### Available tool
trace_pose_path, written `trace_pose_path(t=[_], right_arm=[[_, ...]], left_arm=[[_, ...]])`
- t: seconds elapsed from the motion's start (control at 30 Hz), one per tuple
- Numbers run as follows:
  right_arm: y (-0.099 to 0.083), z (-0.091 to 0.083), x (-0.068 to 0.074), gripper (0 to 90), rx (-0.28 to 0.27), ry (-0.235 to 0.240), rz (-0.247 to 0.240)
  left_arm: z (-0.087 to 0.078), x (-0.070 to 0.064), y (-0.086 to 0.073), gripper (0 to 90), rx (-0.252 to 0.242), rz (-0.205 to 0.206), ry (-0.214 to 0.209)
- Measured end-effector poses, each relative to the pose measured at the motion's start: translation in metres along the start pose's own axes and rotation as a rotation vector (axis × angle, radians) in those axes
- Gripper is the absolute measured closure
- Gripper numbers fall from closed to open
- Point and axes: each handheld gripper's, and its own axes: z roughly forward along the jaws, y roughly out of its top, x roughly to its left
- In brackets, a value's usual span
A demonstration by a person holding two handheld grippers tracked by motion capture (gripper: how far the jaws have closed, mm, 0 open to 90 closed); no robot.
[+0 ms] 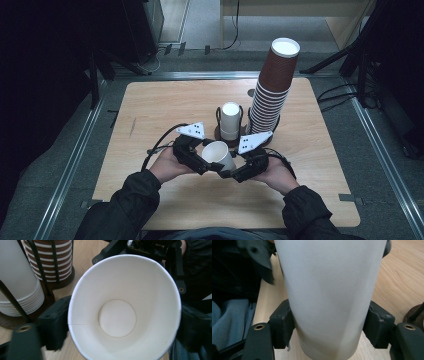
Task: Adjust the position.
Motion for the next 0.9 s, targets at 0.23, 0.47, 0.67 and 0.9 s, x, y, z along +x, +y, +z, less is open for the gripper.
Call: trace_pose_path(t=[0.23, 0.47, 0.67, 0.9], right_arm=[[0.0, -0.001, -0.002, 33.4, -0.011, -0.005, 0.005], [-0.001, -0.002, -0.002, 30.8, -0.013, -0.007, 0.008], [-0.002, 0.001, -0.002, 24.0, 0.026, -0.025, 0.022], [-0.002, 0.002, -0.003, 21.0, 0.038, -0.042, 0.041]], left_arm=[[-0.001, -0.001, 0.001, 23.5, -0.025, 0.021, 0.006], [-0.003, 0.0, 0.002, 25.0, -0.016, 0.029, 0.003], [-0.013, 0.003, 0.002, 25.0, -0.016, 0.019, 0.021], [-0.026, 0.007, -0.002, 24.9, 0.009, 0.009, 0.066]])
